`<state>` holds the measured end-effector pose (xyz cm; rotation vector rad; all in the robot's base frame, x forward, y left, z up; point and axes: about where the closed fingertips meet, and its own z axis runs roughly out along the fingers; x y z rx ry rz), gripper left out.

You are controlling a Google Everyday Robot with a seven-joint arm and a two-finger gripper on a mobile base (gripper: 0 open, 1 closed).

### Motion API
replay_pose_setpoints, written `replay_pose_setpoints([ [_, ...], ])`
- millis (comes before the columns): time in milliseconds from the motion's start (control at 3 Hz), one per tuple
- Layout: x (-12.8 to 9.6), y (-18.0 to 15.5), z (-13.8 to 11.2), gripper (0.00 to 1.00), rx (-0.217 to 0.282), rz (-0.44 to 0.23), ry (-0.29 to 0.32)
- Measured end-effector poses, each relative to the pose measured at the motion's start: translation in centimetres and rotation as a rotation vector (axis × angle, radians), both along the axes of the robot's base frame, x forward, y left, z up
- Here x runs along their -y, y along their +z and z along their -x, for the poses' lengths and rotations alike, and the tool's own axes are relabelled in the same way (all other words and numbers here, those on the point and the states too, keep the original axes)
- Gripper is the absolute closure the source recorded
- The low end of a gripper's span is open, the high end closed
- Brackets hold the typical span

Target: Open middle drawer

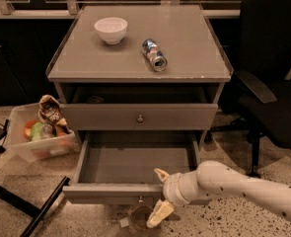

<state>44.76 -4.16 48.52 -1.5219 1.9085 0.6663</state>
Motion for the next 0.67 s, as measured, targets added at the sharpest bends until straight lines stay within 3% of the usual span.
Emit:
replay_pose_setpoints([
  [333,0.3,-2.9,0.5,0.00,-0.046,-0.022,-0.006],
  [667,0.5,-5.0,0.8,0.12,-0.086,-0.026,-0.020],
])
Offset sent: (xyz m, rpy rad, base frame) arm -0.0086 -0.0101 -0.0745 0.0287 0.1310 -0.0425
